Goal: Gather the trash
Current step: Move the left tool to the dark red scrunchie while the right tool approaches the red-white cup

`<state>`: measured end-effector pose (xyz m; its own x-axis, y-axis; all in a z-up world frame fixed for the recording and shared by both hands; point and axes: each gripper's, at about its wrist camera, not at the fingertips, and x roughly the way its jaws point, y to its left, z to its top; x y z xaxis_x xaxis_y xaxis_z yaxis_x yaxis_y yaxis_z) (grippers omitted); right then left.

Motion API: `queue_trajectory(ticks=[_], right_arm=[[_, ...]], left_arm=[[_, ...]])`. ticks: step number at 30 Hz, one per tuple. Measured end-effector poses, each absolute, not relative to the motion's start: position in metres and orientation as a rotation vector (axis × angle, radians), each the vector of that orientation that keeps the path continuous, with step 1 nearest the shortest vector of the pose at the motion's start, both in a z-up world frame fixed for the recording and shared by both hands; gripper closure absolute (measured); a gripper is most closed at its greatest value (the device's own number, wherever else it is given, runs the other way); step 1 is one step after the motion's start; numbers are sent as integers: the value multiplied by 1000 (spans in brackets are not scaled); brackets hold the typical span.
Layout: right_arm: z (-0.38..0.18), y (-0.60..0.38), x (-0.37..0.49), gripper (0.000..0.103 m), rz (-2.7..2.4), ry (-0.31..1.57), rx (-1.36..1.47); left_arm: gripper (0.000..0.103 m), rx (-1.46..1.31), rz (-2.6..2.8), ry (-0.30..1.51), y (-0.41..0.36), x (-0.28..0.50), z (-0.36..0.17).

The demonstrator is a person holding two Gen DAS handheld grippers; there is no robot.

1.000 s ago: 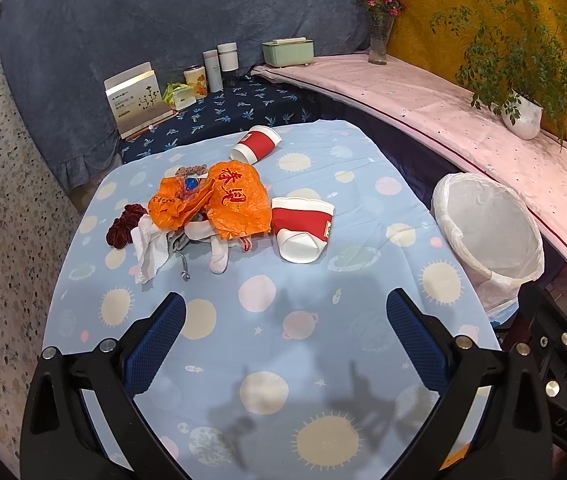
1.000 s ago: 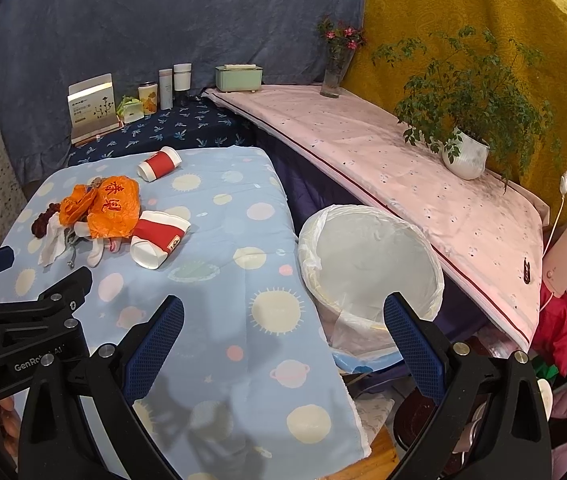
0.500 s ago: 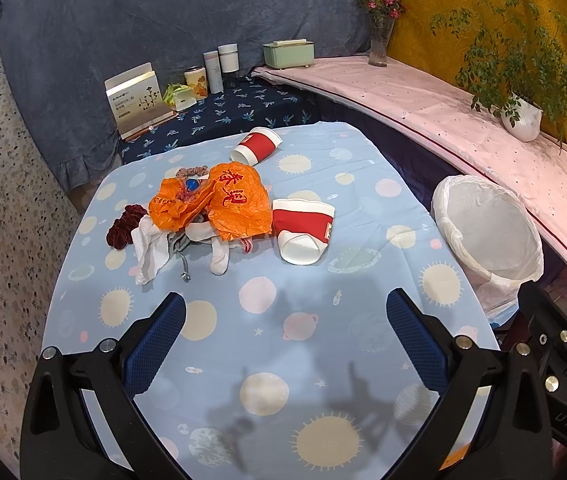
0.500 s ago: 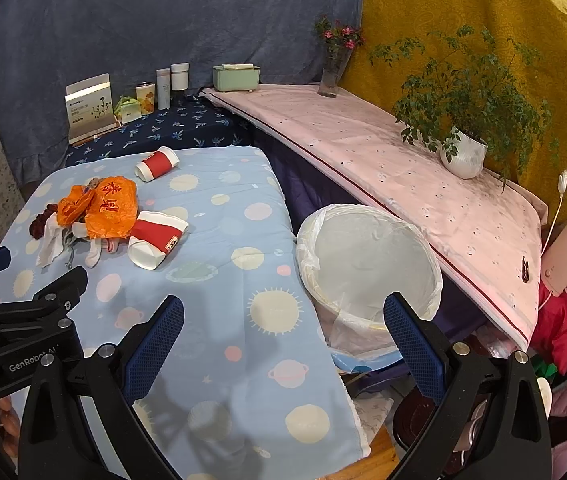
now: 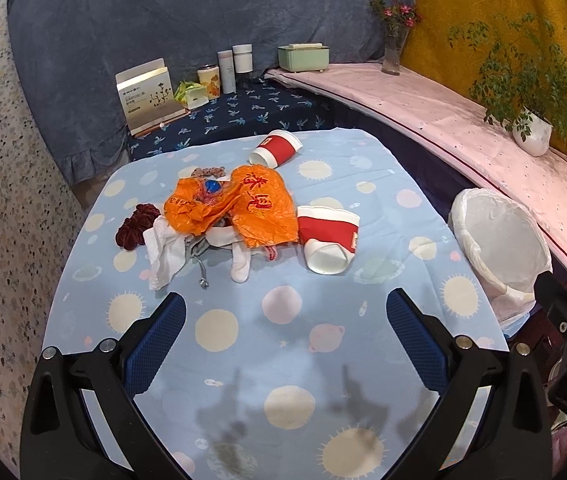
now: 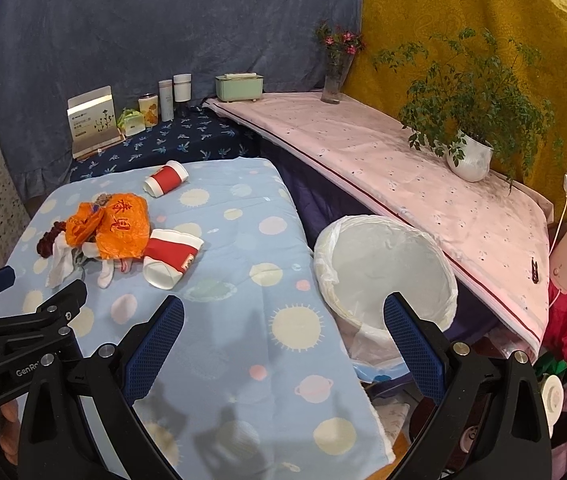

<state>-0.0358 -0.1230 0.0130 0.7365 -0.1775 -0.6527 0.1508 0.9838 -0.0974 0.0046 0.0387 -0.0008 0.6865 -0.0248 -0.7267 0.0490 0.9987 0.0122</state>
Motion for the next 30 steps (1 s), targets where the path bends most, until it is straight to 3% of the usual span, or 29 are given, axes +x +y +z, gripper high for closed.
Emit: queue_trajectory(ticks=[30], right_arm=[[-59,-9,88,8,-87,793,-55]], left_arm=[[7,-110,88,905,212,87,-74]])
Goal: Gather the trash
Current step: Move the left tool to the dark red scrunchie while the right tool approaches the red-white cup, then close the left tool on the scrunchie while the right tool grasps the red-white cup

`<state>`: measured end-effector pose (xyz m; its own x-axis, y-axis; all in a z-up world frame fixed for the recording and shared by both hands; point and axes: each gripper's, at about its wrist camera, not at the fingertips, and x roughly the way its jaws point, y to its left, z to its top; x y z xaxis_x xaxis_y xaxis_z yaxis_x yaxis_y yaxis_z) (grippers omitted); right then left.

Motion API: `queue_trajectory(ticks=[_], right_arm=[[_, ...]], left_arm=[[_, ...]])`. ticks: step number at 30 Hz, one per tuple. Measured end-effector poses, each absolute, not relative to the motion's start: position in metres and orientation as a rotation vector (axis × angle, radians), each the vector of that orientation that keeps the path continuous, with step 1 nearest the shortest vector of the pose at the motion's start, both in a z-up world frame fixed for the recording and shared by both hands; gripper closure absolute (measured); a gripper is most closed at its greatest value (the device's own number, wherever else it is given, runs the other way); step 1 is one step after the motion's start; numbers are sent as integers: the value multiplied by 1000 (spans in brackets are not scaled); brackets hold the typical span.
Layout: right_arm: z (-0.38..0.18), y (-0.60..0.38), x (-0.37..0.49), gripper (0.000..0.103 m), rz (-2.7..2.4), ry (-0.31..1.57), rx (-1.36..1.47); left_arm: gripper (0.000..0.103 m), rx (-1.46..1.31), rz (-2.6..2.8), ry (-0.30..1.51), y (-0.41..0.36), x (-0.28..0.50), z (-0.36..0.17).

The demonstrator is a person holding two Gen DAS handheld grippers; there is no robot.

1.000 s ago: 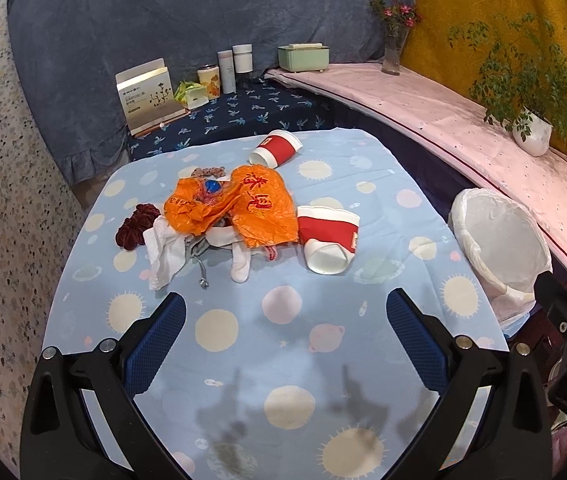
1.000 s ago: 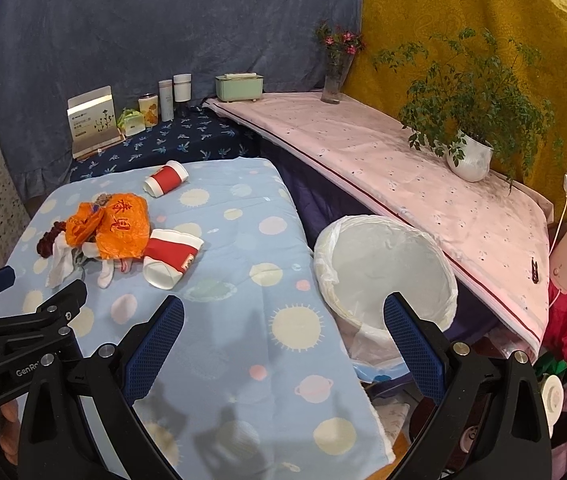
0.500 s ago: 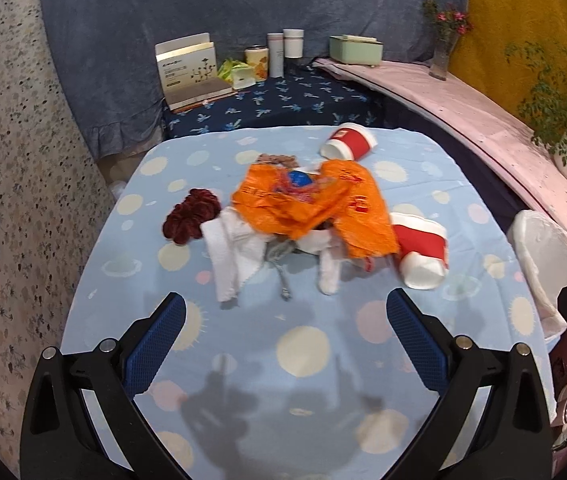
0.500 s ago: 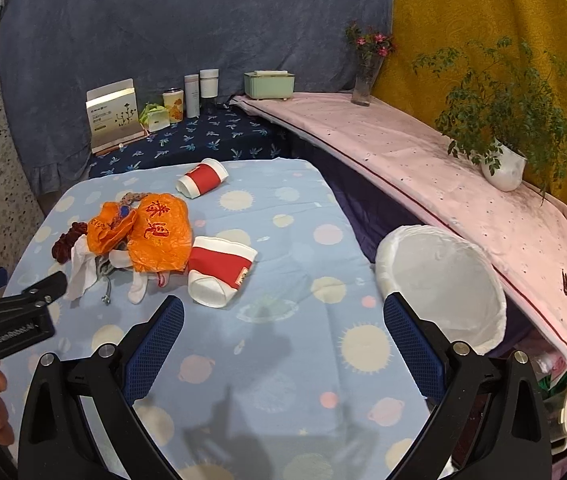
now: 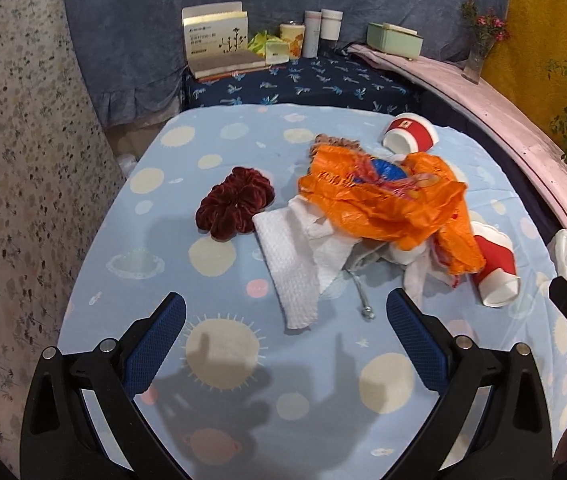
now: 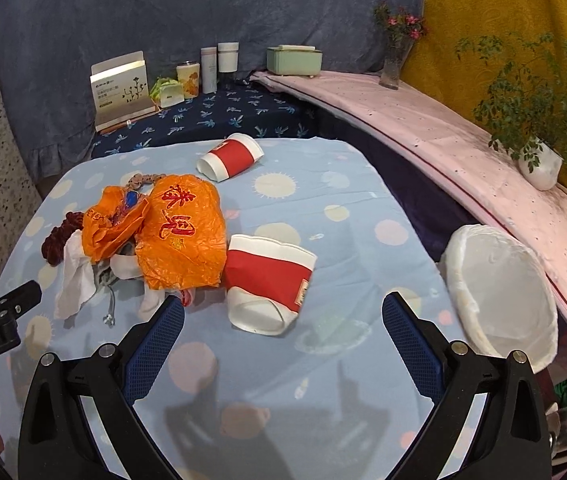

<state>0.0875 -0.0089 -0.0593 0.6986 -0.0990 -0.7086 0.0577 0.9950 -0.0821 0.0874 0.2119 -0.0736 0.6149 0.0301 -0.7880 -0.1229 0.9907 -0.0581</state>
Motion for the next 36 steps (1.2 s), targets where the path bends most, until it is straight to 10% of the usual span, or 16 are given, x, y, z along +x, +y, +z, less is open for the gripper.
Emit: queue_trajectory(ticks=[25,36], right_arm=[[-133,-8,174,28,-106,960,20],[-136,-7,169,33,-75,954,24]], left_arm=[[8,-151,130,965,291,210,-137],[65,-155,75,981,278,217,-146]])
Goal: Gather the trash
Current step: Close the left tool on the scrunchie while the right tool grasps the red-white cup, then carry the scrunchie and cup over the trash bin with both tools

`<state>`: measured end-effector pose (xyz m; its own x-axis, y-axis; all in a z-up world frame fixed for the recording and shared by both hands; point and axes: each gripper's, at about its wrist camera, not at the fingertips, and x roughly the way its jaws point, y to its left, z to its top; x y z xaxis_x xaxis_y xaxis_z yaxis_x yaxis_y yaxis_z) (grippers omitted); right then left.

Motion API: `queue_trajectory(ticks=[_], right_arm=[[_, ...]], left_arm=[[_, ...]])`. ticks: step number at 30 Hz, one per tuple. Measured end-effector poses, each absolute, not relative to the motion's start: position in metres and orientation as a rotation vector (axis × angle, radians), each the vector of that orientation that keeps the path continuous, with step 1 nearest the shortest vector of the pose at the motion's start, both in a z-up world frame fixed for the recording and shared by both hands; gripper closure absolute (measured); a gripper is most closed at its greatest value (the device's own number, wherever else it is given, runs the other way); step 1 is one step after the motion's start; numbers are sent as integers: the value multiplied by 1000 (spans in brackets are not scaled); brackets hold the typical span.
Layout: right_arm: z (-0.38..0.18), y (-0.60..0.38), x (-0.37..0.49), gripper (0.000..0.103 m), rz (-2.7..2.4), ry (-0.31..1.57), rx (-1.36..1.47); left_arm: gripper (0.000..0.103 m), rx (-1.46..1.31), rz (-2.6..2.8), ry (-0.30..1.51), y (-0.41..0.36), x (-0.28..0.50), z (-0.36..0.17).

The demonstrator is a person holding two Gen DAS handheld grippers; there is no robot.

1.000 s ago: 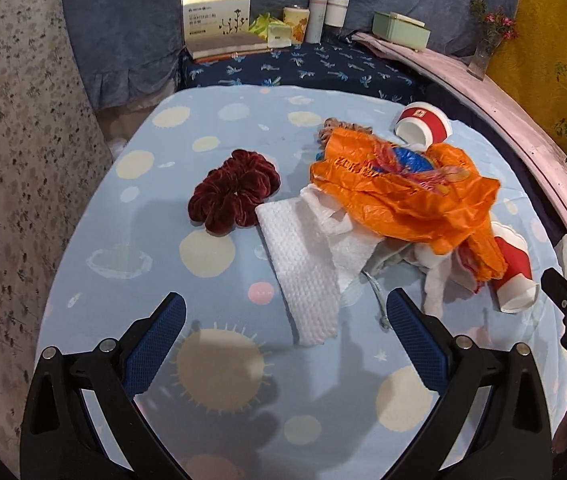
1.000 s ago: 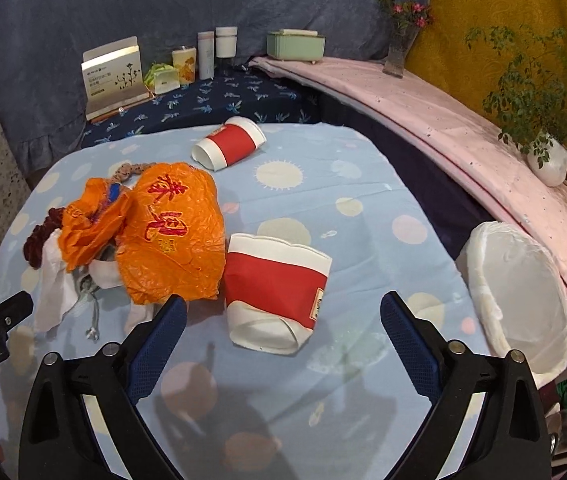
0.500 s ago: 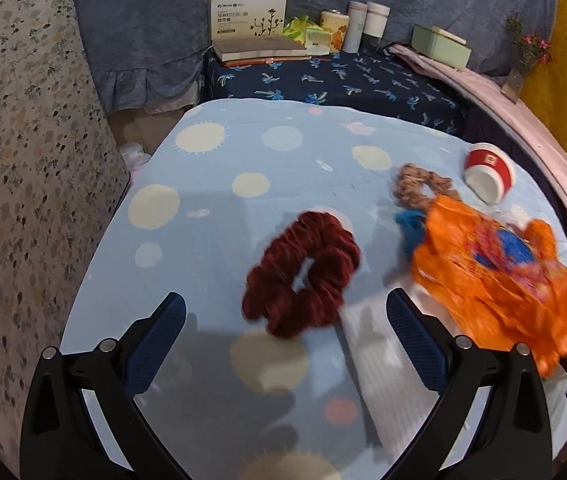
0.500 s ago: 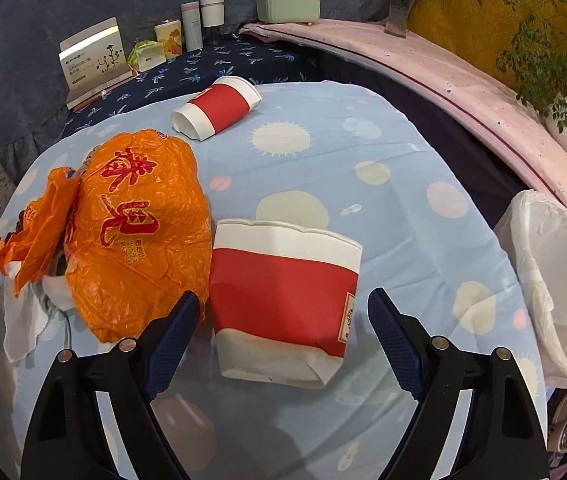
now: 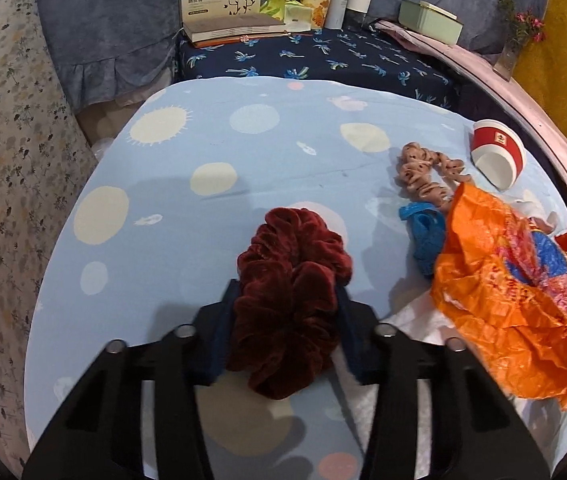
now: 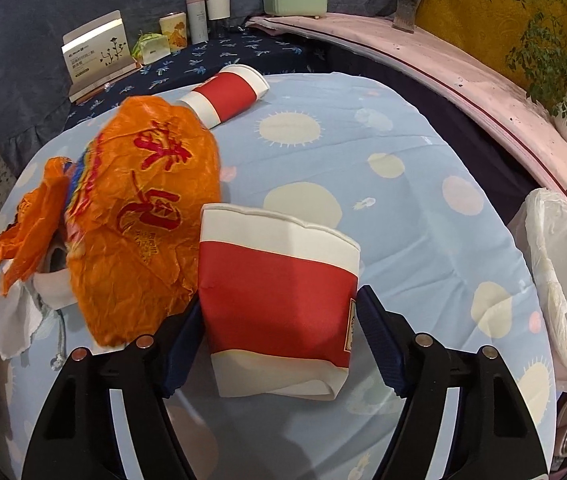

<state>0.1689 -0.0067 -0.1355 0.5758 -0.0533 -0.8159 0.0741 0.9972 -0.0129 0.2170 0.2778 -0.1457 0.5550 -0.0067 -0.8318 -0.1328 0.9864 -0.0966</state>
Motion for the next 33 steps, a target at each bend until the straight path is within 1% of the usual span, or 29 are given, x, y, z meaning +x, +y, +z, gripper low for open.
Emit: queue_trajectory(ticks=[2,6,13,21,33], right_arm=[[-131,-6,164,33,-71,939,17],[-113,-6,152,33,-59,898,6],[-76,-23,129,33,-52,826,46],[-41,-51,99,33,-72,748,87],[-15,-110,53,33,-162,681,147]], left_arm=[[70,-162,82,972,275,213,-140],[74,-167,83,940,267,200,-122],[74,-168,33,873,242,177,-80],[74,-136,-77,810,181,150,-35],[74,-66,-260,777,81,113,-7]])
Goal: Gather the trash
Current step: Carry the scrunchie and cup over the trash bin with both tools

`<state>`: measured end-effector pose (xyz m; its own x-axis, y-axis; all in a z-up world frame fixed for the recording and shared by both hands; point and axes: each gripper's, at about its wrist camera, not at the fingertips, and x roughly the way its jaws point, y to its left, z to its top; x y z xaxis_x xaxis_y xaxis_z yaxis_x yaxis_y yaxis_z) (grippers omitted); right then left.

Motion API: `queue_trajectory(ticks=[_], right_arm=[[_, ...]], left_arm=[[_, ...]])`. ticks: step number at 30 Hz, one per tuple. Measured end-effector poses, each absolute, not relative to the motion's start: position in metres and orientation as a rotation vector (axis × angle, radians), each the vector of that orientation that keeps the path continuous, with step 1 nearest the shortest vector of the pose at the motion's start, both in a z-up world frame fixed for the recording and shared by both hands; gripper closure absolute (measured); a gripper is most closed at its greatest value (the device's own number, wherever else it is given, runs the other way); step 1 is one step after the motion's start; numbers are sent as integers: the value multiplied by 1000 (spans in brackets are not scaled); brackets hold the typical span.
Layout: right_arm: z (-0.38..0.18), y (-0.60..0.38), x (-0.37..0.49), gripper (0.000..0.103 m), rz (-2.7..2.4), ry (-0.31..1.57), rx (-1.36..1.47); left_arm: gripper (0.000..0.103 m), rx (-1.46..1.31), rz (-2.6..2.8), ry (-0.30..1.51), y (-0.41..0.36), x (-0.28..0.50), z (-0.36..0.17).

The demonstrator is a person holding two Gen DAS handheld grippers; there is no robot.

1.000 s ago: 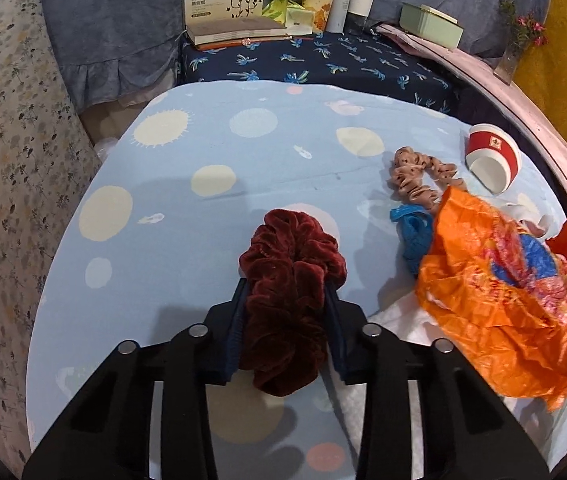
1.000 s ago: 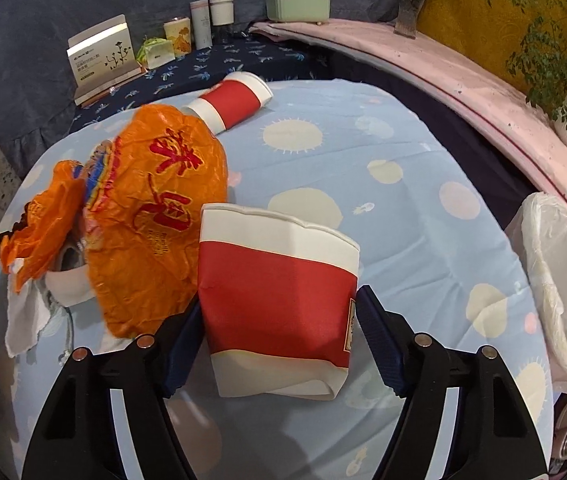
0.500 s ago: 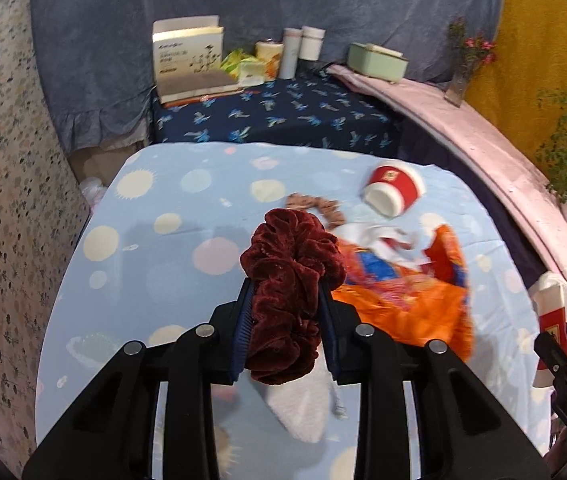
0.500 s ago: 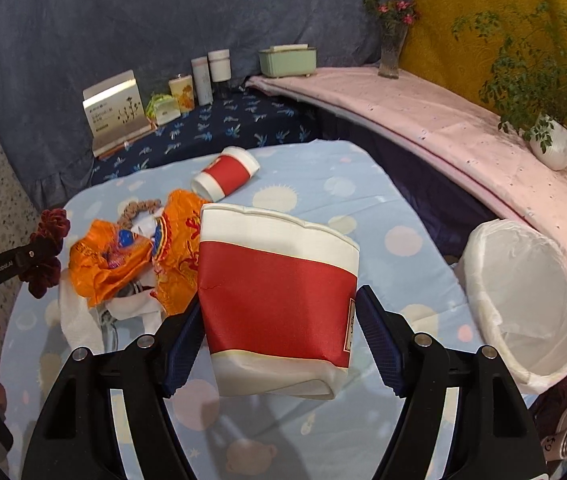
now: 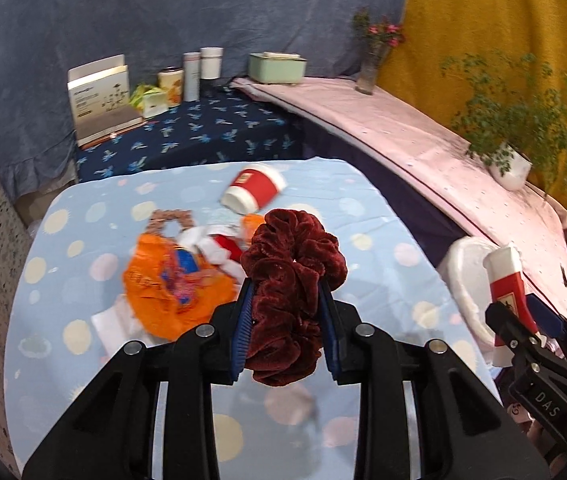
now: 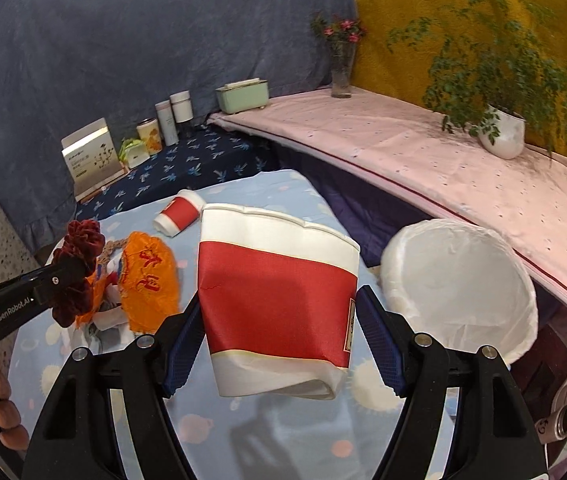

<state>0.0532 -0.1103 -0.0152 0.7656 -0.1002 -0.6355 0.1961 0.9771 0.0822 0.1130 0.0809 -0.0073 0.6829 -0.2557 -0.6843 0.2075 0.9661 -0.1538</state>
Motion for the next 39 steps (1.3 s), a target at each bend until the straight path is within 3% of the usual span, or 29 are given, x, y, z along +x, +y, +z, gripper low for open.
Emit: queue_trajectory(ticks=[34,37,39], right_arm=[[-20,-286,2,33,-508,648,257],[-23,-299,7,33,-521,653,268],[-24,-305,11,32,-524,656,279]], left_arm=[[72,118,-762,825,-167,101,-9],[71,128,-793,832,-183,106,-13],[60,131,-801,830,-191,108,-15]])
